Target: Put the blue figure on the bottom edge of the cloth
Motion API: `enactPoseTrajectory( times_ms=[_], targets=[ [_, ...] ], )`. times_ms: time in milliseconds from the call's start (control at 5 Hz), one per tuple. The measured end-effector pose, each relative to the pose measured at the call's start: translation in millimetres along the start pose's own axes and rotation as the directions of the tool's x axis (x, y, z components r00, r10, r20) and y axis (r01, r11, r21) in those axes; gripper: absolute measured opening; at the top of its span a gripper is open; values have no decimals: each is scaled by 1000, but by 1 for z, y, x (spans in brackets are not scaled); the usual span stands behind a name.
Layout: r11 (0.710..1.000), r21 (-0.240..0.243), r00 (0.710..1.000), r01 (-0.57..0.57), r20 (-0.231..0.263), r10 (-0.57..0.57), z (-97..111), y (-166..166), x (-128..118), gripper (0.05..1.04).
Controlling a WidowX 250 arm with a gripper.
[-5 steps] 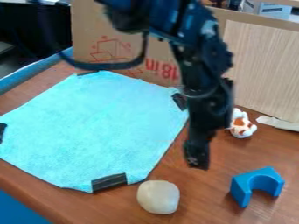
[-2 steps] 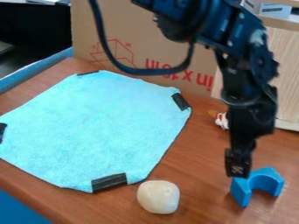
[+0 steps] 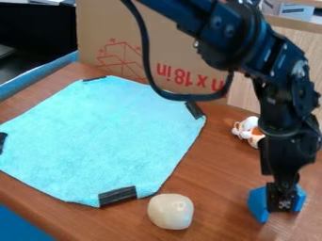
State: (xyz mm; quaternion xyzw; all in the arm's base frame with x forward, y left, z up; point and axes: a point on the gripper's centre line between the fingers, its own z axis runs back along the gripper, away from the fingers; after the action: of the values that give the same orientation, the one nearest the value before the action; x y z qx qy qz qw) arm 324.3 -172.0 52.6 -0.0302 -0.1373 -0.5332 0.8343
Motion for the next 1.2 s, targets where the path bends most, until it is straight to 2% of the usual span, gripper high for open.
enactPoseTrajectory(
  times_ms=[200, 400, 600, 800, 1000, 1200],
  targets=[
    [998, -12, 998, -63, -22, 62, -15, -1, -4, 693],
    [997, -12, 997, -73, -29, 72, -20, 0, -5, 390],
    [998, -21, 998, -63, -23, 63, -17, -6, -11, 268],
    [994, -3, 994, -113, 7, 113, 2, 4, -30, 268],
    [977, 11, 976, -212, 45, 211, 25, 23, -63, 268],
    [957, 6, 955, -290, 74, 289, 38, 36, -87, 268]
  ],
)
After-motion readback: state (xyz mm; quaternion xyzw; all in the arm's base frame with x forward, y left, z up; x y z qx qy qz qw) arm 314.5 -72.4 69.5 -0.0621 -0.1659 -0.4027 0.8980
